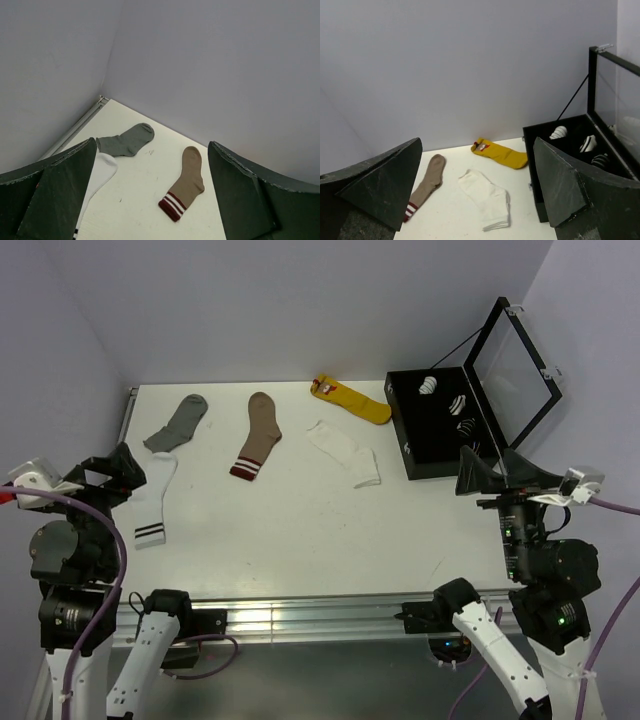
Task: Roll the socks
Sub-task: Adjust the sock at the center of the board.
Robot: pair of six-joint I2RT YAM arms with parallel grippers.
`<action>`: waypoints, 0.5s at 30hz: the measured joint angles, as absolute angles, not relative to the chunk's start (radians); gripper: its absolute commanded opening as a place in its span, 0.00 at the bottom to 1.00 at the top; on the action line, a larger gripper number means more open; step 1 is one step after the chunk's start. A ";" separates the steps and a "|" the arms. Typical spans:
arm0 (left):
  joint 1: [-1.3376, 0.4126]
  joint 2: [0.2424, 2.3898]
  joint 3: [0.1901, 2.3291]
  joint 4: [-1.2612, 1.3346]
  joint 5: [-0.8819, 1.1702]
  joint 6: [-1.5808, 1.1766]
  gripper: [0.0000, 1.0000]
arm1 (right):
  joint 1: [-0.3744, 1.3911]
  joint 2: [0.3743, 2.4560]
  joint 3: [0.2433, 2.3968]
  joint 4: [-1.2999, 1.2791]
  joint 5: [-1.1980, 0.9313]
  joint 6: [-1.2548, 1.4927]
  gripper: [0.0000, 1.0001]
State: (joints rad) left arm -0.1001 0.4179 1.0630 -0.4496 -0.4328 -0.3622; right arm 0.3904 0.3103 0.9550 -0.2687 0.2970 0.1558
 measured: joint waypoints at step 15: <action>-0.101 0.577 0.937 -0.426 -0.259 -0.440 1.00 | 0.390 0.786 0.942 -0.234 0.180 0.423 1.00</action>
